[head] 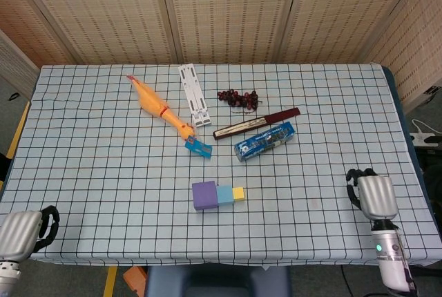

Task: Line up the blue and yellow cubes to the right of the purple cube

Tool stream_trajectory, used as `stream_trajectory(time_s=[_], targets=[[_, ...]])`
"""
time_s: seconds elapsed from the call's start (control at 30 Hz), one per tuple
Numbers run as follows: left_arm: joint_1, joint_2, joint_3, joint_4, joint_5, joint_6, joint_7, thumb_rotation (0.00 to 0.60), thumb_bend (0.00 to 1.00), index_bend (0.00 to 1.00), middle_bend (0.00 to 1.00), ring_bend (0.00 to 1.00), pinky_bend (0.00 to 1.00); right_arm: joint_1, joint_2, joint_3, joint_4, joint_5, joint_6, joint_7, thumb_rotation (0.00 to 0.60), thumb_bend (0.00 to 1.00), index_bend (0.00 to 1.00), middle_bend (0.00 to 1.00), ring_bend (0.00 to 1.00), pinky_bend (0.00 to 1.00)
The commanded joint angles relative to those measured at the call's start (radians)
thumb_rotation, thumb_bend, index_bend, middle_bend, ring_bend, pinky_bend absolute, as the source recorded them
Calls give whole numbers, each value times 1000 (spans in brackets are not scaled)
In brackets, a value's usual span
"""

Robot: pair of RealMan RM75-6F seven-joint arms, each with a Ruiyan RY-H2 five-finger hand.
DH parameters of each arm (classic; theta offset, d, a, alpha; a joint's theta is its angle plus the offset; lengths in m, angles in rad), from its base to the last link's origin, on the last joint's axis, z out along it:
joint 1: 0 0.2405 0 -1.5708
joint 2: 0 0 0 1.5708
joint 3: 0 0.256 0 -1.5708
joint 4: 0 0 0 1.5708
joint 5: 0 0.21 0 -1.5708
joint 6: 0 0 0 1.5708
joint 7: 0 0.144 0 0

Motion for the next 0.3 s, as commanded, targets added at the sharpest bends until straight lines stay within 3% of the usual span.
stream_trajectory(time_s=[0.03,0.3], targets=[[1,-1,-2,-8,2,8,8,600,472,573,787,769,987,-19,28,12,4,30,-16,5,600,100,367,401,224,599],[2,2,0,-11,15,14,3,600,472,572,787,769,987,-30,33,9,-2,-7,-4,4,600,96,324,350,179,537]])
